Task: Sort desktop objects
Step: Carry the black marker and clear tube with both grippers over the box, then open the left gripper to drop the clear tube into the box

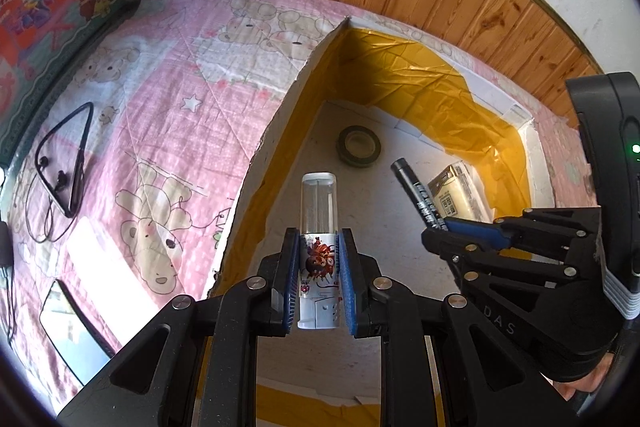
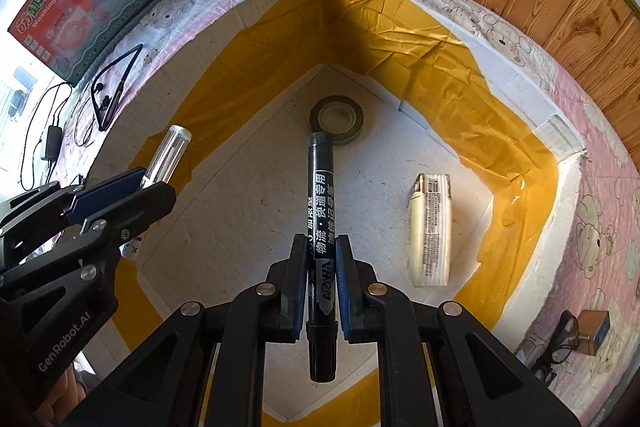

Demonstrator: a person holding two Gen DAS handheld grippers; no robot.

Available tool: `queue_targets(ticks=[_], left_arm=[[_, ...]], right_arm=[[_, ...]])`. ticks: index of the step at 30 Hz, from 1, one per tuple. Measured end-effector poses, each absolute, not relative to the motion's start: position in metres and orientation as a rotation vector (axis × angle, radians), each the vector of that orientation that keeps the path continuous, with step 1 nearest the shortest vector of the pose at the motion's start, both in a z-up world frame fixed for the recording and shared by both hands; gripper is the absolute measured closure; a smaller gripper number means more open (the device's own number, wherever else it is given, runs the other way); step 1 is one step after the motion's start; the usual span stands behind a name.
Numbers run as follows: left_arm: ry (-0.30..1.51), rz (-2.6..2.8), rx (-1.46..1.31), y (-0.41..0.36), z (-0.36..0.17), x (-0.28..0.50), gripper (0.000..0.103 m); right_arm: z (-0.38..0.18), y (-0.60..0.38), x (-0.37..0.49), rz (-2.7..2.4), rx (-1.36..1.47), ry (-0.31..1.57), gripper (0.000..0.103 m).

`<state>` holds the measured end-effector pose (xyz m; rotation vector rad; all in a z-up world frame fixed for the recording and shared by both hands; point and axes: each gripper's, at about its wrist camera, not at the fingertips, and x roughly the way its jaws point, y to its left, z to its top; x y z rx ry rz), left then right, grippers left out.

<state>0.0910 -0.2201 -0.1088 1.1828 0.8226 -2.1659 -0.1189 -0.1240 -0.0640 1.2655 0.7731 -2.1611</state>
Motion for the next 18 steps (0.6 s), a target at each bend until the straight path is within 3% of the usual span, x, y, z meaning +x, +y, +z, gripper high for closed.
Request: queue_targets(ticks=[5, 18], left_arm=[[0.851, -2.148, 1.189, -0.227, -0.112, 0.096, 0.084], [0.720, -2.144, 1.275, -0.220, -0.116, 0.089, 0.083]], right_arm=[[-0.074, -0.136, -0.120, -2.086, 1.323, 0.768, 0.088], [-0.090, -0.161, -0.132, -2.081, 1.364, 0.836, 0.088]])
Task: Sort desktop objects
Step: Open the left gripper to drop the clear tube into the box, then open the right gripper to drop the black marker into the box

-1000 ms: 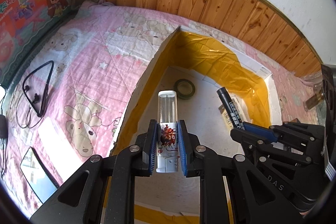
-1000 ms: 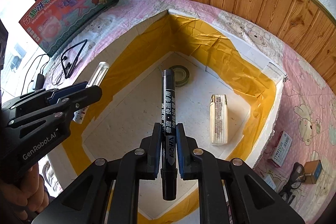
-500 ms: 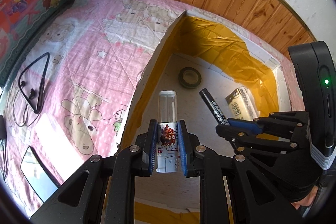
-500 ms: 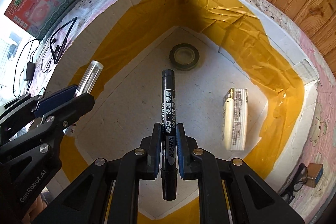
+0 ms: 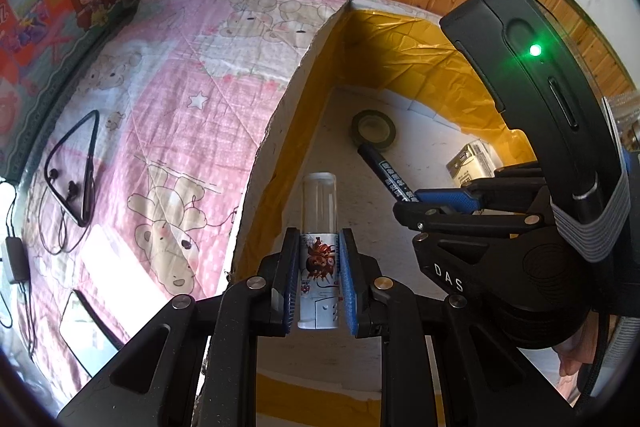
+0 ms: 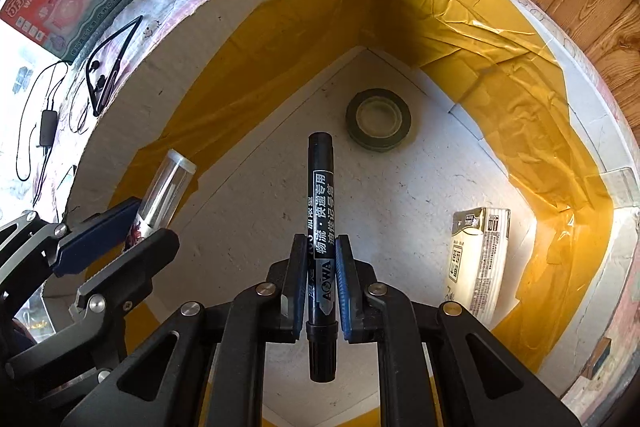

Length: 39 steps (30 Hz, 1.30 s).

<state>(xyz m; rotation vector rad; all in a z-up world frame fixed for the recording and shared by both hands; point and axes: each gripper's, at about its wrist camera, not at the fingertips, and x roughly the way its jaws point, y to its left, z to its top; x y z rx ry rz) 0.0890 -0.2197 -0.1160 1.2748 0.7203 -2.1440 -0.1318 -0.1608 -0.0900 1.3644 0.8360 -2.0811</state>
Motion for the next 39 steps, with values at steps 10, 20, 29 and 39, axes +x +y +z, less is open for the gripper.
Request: queue_targets(ticks=[10, 20, 29, 39], left_arm=[[0.716, -2.156, 1.276, -0.221, -0.114, 0.091, 0.076], [0.705, -2.173, 1.260, -0.216, -0.103, 0.097, 0.074], [0.684, -2.192, 1.242, -0.201, -0.088, 0.108, 0.073], [0.644, -2.206, 1.228, -0.182, -0.073, 0.114, 0.073]], right_arm=[[-0.094, -0.153, -0.130, -2.121, 1.365, 0.820, 0.084], [-0.081, -0.133, -0.106, -2.116, 1.332, 0.812, 0.084], [-0.062, -0.110, -0.095, -2.088, 1.302, 0.815, 0.081], [-0.047, -0.088, -0.055, -2.073, 1.137, 0.918, 0.071]])
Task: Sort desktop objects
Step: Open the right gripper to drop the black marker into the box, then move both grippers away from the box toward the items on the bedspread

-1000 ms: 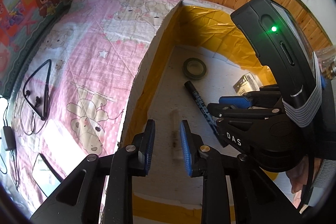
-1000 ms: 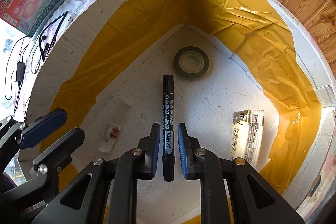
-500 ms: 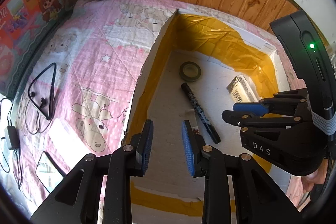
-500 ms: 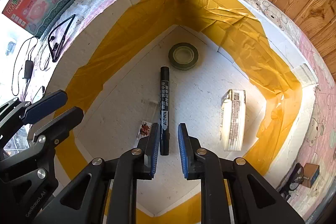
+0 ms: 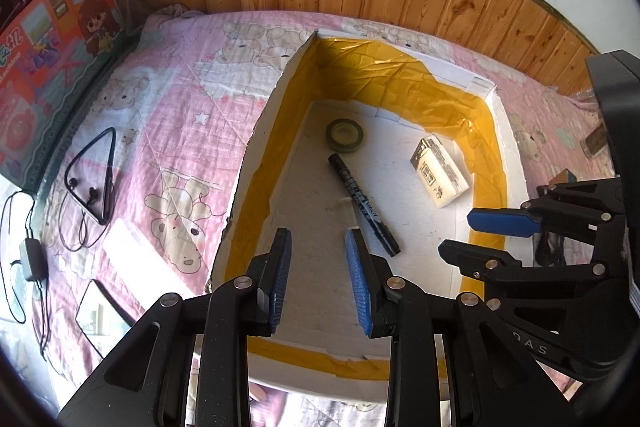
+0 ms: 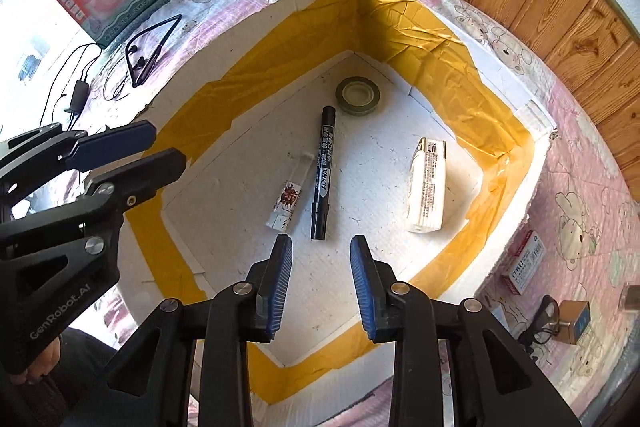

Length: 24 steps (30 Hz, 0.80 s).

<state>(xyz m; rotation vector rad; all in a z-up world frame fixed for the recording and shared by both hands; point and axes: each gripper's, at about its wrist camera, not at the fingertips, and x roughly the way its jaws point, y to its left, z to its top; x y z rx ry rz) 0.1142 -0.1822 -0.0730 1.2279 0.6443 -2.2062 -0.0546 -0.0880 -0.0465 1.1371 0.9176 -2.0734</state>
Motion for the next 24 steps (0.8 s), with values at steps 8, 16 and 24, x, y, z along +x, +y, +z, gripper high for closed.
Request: queue_targets(ticks=[8, 16, 24], left_arm=[[0.627, -2.241, 1.201, -0.165, -0.061, 0.120, 0.072], [0.612, -2.284, 1.180, -0.149, -0.051, 0.127, 0.072], [0.580, -2.382, 1.130, -0.117, -0.034, 0.135, 0.071]], right_arm=[[-0.028, -0.061, -0.023, -2.048, 1.003, 0.894, 0.061], [-0.019, -0.033, 0.013, -2.041, 0.814, 0.878, 0.061], [-0.014, 0.003, 0.046, -2.036, 0.612, 0.813, 0.059]])
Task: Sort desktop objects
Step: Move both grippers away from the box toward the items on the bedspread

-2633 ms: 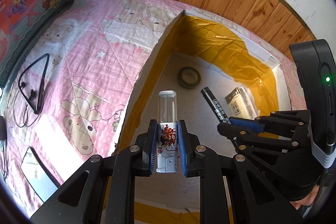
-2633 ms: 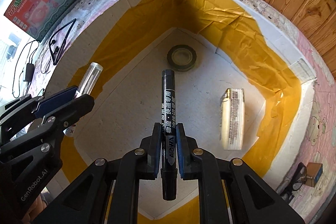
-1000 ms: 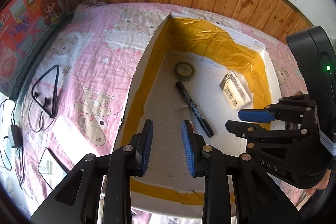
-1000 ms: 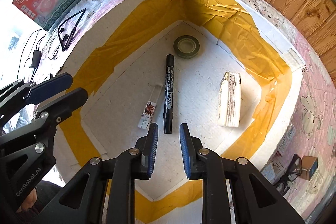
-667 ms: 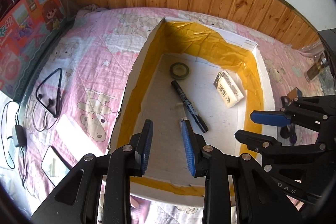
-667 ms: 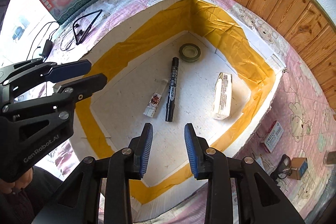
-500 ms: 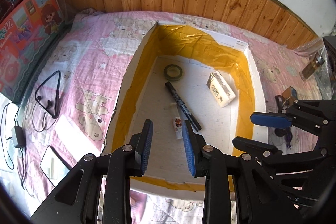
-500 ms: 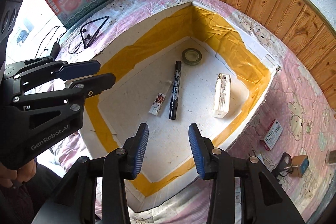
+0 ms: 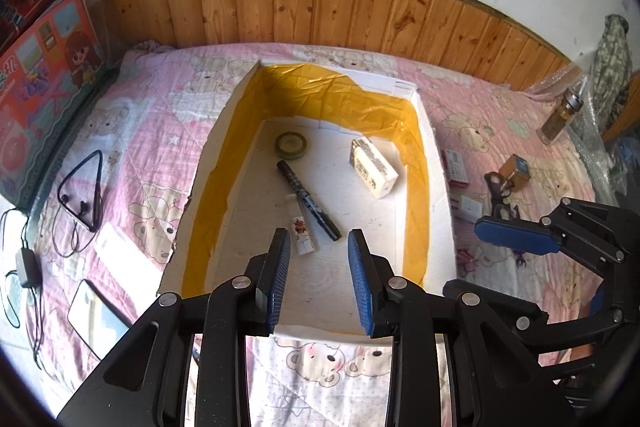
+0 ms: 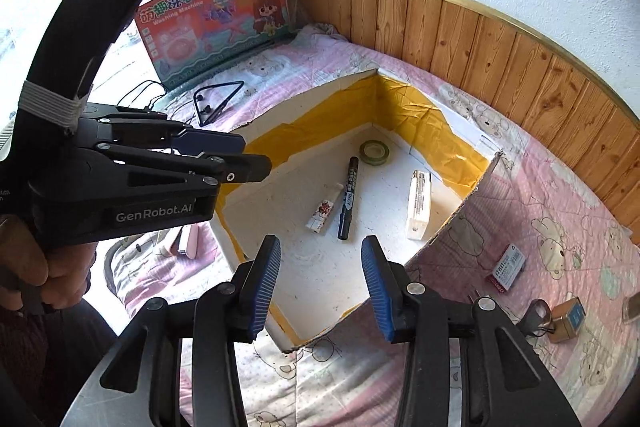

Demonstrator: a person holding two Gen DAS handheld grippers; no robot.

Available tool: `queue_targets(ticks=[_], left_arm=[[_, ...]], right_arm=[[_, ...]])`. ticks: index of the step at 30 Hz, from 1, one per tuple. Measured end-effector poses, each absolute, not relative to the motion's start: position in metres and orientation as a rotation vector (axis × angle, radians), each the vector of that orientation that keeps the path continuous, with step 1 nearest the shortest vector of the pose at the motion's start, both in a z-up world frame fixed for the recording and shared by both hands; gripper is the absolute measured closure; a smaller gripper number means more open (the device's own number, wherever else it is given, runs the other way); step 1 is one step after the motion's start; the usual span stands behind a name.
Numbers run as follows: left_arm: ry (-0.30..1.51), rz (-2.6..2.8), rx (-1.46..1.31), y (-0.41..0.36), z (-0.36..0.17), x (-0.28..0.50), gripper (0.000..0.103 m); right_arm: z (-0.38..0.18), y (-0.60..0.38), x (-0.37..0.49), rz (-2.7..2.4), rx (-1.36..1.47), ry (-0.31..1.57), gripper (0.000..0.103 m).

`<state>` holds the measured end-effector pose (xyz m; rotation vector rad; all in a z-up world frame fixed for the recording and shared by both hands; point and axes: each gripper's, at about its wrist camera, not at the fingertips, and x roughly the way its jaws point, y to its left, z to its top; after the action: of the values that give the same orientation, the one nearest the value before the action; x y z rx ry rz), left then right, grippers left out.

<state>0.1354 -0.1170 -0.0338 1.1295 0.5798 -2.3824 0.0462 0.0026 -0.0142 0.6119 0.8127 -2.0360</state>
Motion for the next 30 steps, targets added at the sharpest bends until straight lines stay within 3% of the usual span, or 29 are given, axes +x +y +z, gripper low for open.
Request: queue_targets(ticks=[9, 25, 30], left_arm=[[0.497, -2.469, 1.130, -0.074, -0.023, 0.129, 0.071], [0.628, -2.700, 1.118, -0.016, -0.014, 0.092, 0.071], [0.561, -2.747, 1.211, 0.018, -0.027, 0.064, 0.067]], right_arm=[[-0.009, 0.043, 0.054, -2.038, 0.527, 0.703, 0.059], [0.022, 0.111, 0.028, -2.071, 0.520, 0.592, 0.056], [0.034, 0.141, -0.004, -2.142, 0.557, 0.530, 0.054]])
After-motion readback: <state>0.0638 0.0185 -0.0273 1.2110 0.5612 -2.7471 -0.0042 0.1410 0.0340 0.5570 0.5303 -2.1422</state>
